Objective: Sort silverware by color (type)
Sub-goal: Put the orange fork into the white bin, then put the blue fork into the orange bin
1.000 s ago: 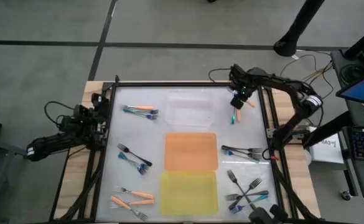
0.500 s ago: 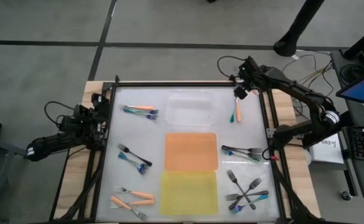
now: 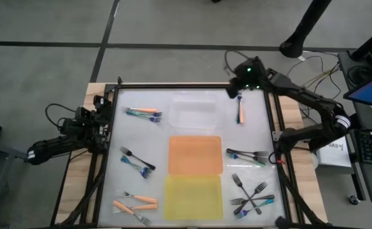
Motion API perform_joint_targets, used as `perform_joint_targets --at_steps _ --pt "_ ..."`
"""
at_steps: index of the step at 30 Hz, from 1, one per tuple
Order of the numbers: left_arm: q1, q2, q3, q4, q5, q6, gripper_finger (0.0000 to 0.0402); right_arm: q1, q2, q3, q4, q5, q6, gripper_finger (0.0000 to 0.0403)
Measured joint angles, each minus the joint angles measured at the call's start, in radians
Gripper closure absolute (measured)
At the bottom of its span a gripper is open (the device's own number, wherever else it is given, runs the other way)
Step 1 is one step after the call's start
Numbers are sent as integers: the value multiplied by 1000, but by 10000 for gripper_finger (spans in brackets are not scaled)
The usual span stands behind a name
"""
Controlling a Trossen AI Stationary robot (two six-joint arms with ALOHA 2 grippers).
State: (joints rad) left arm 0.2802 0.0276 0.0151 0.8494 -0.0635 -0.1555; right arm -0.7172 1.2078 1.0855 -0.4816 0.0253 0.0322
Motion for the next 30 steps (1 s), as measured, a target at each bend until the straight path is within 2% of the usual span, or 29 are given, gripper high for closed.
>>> perform_joint_targets --at_steps 8,12,20,30 --pt "0 0 0 -2 0 0 327 226 133 2 164 -2 -5 369" --pt "0 0 0 -2 0 0 327 295 208 3 203 -1 -17 363" --pt "0 0 0 -5 0 0 327 325 318 3 231 0 4 357" --pt "0 0 0 -8 0 0 327 325 255 4 222 0 23 286"
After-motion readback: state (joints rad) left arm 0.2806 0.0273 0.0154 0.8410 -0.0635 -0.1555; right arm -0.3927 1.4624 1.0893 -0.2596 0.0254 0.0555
